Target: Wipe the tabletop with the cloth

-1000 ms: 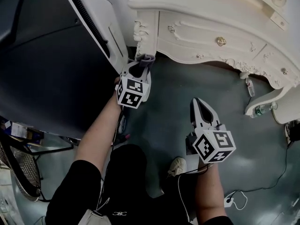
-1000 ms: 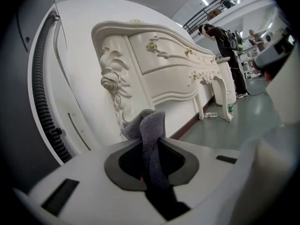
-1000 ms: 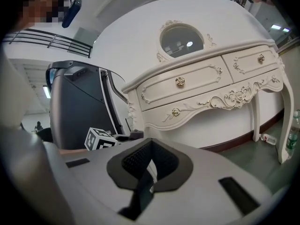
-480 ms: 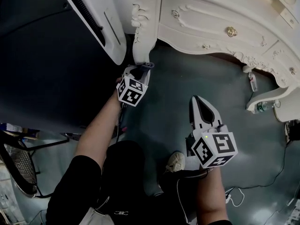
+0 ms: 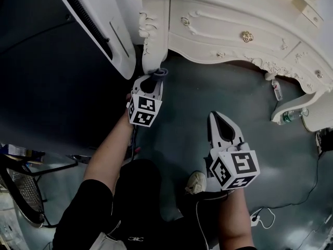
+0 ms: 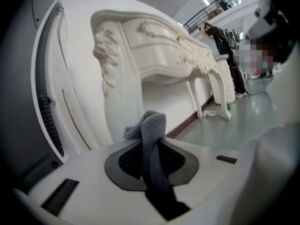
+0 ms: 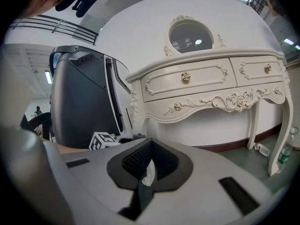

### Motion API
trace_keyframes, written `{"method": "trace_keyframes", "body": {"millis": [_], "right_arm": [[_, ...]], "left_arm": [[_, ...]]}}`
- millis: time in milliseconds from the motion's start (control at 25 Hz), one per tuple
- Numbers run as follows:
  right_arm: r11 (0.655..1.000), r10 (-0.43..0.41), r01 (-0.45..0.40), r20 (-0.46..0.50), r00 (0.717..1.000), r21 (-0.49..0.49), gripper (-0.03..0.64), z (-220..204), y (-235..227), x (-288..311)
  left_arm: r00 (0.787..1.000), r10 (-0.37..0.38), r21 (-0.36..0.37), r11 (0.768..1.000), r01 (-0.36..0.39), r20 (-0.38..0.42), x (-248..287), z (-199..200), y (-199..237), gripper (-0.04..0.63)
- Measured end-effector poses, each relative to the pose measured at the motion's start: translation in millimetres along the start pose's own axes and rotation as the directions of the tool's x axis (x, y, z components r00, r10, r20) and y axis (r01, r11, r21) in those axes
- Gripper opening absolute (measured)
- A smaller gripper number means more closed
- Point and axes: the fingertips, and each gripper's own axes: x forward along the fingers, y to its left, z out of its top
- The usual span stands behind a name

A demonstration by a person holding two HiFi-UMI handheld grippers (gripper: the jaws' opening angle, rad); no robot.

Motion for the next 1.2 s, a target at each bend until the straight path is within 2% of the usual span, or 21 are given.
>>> {"method": "trace_keyframes", "body": {"millis": [80,200,440,560,680,840,1000,1200], "right_arm": [[1.0,-0.014,0.014,0.009,1.0,-0.008,0.008,1.7,-3.2,-3.3],[0.999,-0.032,0.032,0.028,0.999,0.017,0.008,5.7,-8.4,-7.9],[0.998,-0.067,0.066,0.02,0.998,0.012,0.008,5.0,-15.0,-10.9],[0.996,-0.094,0.094,0.014,0.995,0.01,0.008,3.8,-23.5,-14.8],[0.993,-0.119,0.118,0.017,0.993,0.022,0.008,4.6,-30.4,-25.7],[0.988,-0.149,0.148,0.024,0.989,0.048,0.008,3.8,-36.8,-46.9],[0.98,-0.198,0.198,0.036,0.979,0.025,0.008,2.3,-44.6,-74.1],[0.965,-0.26,0.26,0.032,0.965,0.024,0.008,-14.1,-60.0,-100.7]], "left_arm": [[0.993,0.045,-0.045,0.998,-0.04,0.113,-18.0,42.4,17.8,0.064],[0.965,0.097,-0.08,0.994,-0.08,0.243,-41.4,103.9,45.8,0.064],[0.93,0.109,-0.126,0.99,-0.069,0.352,-72.0,200.8,74.1,0.064],[0.933,0.136,-0.16,0.983,-0.086,0.334,-66.6,226.5,79.9,0.064],[0.944,0.119,-0.207,0.977,-0.056,0.307,-54.7,238.9,75.8,0.064],[0.954,0.098,-0.179,0.983,-0.048,0.283,-40.2,256.6,58.6,0.064],[0.959,0.11,-0.258,0.965,-0.041,0.26,-41.6,261.5,56.4,0.064],[0.964,0.108,-0.239,0.97,-0.048,0.244,-43.5,272.5,50.3,0.064]]}}
